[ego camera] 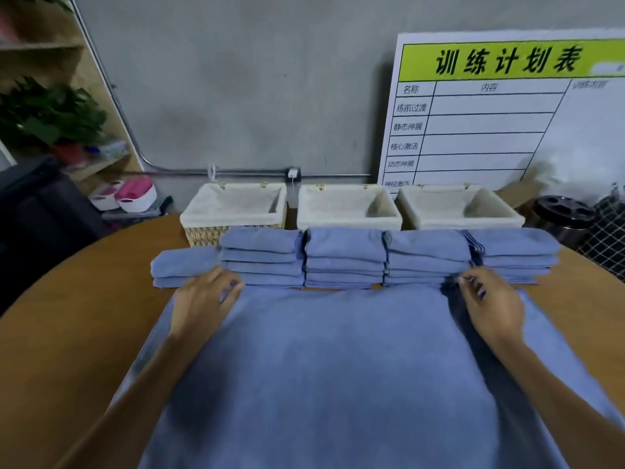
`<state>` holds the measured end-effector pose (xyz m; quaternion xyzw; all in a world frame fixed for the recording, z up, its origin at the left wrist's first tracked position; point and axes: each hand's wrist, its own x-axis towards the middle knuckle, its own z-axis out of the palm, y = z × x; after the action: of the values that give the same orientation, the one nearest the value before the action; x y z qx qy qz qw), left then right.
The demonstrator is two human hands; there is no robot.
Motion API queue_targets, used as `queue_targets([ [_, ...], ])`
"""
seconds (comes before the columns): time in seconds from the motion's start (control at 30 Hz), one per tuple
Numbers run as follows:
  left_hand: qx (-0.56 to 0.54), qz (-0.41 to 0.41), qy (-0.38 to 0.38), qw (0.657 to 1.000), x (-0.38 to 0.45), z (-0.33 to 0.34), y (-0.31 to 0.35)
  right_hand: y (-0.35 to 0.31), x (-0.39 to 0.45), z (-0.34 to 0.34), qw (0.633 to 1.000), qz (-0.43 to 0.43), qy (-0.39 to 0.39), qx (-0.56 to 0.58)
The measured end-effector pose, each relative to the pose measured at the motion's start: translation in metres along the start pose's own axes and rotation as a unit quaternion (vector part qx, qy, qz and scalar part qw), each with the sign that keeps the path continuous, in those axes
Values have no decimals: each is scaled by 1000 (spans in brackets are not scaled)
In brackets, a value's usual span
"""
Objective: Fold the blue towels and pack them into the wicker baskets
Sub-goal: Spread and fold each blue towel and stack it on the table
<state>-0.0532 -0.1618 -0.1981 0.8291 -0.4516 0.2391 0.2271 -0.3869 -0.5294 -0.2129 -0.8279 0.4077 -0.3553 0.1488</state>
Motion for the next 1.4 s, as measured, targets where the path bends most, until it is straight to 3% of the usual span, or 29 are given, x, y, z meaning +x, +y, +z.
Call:
queue_targets([
  [0.1, -61, -76, -95, 991, -15, 2, 30, -3, -12, -6, 998, -30, -19, -51],
  [0.2, 13, -109, -228, 967, -40, 12, 39, 4, -26, -5, 989, -90, -22, -111],
  [0.33, 42, -133, -264, 954, -45, 8, 40, 17, -35, -7, 982, -122, -36, -138],
  [0.4, 46, -121, -251, 959, -41, 6, 41, 14, -35, -10, 980, -120, -39, -154],
  [0.53, -22, -81, -146, 986, -15, 1, 39, -4, -22, -8, 975, -160, -31, -153],
  [0.67, 40, -45, -169, 984, 1, 15, 30, -14, -7, 9, 970, -175, -95, -138],
  [0.83, 27, -43, -122, 991, 3, 24, 26, -5, -7, 19, 964, -220, -55, -139],
  [0.97, 7, -10, -67, 998, 10, 11, 38, -15, -4, 9, 970, -209, -86, -87],
  [1.07, -73, -42, -88, 993, 10, 12, 37, -16, -5, 3, 972, -202, -112, -44],
  [1.17, -90, 12, -107, 990, 2, 21, 24, -8, -10, 2, 965, -227, -122, -51],
  [1.4, 31, 64, -95, 993, 24, 30, 12, -7, -1, 11, 965, -253, -61, -36],
])
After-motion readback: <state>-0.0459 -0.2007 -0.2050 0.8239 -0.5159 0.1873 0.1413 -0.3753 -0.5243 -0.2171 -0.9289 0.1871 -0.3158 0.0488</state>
